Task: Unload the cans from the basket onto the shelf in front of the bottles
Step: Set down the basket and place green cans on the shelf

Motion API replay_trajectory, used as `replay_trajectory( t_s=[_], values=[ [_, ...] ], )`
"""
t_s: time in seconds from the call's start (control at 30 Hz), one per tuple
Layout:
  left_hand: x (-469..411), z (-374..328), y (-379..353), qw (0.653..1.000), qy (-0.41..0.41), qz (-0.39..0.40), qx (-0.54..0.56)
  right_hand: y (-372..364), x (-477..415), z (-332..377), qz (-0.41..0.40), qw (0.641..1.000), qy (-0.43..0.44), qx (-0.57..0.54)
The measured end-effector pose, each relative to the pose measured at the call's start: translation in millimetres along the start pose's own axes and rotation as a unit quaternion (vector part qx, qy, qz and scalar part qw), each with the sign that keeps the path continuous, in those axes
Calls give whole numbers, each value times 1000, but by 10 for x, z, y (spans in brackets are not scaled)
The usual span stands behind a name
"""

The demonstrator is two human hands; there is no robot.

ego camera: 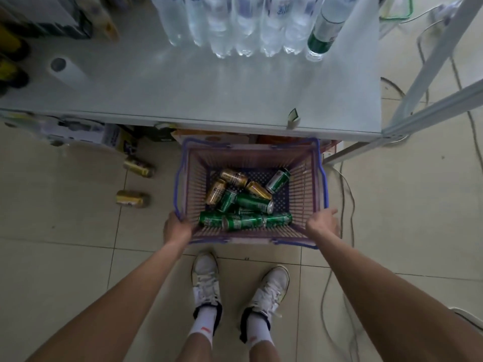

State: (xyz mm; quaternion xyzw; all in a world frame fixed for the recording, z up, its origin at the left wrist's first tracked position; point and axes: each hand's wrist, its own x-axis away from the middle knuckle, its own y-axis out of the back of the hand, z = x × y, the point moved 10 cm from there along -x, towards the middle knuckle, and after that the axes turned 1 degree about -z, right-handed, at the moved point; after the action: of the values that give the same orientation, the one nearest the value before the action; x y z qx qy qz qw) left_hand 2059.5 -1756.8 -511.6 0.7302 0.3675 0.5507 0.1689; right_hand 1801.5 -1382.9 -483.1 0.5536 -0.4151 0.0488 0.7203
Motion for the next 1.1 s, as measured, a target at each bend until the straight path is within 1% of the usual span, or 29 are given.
replay_trajectory(
  t_s=[0.03,0.07,0.1,0.13,0.2,0.27,0.3,0.33,0.43,0.53,0.6,0.67,0.73,0.77,0.87,0.93,1.03,1.1],
  values=[
    [-4,179,-60,999,17,18,-21,-89,-20,-83,16,999,-1,52],
    [-14,338,-142,998,28,44,-26,-173,-25,-170,30,996,-7,79],
    [-18,445,-231,997,31,68,-18,-290,-59,-262,45,996,-17,81],
    [12,486,-324,996,25,89,8,-392,-93,-352,56,996,-27,66],
    [50,490,-489,991,7,99,92,-560,-191,-500,74,996,-42,27],
    [96,426,-553,983,14,90,157,-764,-230,-643,126,989,-72,-23],
    [74,410,-565,982,16,76,173,-879,-218,-691,154,982,-89,-60],
    [54,387,-555,981,14,60,186,-948,-183,-717,163,977,-100,-92],
    [20,326,-478,976,18,15,217,-1063,-150,-721,136,975,-100,-147],
    [-42,223,-412,969,23,11,245,-1159,-193,-685,123,965,-100,-209],
    [-67,105,-421,972,29,51,226,-1239,-285,-692,128,957,-103,-240],
    [-31,56,-439,978,35,108,175,-1320,-425,-756,128,954,-104,-251],
    [27,157,-432,977,67,144,139,-1237,-285,-729,129,952,-104,-256],
    [8,241,-441,975,86,151,141,-1210,-212,-712,131,950,-105,-265],
    [-78,404,-551,959,135,125,216,-1212,-80,-597,147,930,-115,-316],
    [-71,313,-585,954,127,90,256,-1226,-127,-531,139,923,-122,-336],
    [-77,213,-628,949,119,63,285,-1276,-308,-564,120,932,-112,-323],
    [-149,205,-631,953,105,61,276,-1278,-315,-584,112,943,-95,-298]
  ],
)
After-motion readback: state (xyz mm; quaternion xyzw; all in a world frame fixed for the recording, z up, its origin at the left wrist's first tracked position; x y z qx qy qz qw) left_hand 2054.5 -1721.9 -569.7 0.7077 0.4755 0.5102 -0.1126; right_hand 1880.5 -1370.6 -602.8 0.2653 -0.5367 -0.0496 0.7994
